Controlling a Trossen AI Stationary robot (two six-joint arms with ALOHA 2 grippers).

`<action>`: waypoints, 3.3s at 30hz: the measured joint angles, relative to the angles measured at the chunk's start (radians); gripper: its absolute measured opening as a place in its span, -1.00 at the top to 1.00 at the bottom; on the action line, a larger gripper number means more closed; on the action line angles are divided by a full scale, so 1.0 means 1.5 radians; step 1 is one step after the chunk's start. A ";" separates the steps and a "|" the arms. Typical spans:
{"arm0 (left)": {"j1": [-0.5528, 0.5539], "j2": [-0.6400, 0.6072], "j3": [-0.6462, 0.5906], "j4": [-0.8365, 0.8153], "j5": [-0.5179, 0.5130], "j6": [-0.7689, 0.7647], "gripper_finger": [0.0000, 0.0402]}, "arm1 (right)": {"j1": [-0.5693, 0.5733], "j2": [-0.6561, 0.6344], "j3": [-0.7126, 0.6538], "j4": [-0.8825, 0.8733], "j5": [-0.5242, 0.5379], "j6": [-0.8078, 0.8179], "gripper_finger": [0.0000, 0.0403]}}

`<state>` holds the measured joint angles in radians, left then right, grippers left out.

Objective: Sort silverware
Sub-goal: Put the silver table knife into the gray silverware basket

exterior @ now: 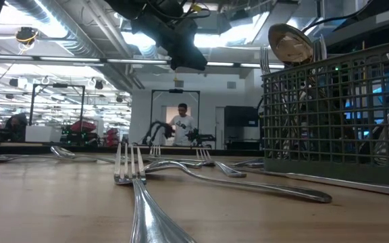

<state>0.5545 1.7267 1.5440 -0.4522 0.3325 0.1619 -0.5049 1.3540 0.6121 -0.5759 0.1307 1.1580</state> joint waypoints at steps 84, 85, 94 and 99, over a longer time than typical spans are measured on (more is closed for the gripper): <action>0.000 -0.001 0.000 -0.001 0.000 0.013 0.32 | 0.001 0.069 0.043 0.036 -0.024 -0.147 0.87; 0.000 -0.001 0.000 -0.001 0.000 0.013 0.32 | 0.001 0.069 0.043 0.035 -0.023 -0.148 0.89; 0.000 -0.001 0.000 -0.002 0.000 0.013 0.32 | 0.001 0.069 0.045 0.032 -0.013 -0.149 0.97; 0.000 -0.001 0.000 -0.002 0.000 0.013 0.32 | 0.000 0.068 0.045 0.034 -0.026 -0.149 0.93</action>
<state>0.5541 1.7260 1.5440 -0.4545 0.3325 0.1822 -0.5045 1.4567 0.6788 -0.5249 0.0920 0.9342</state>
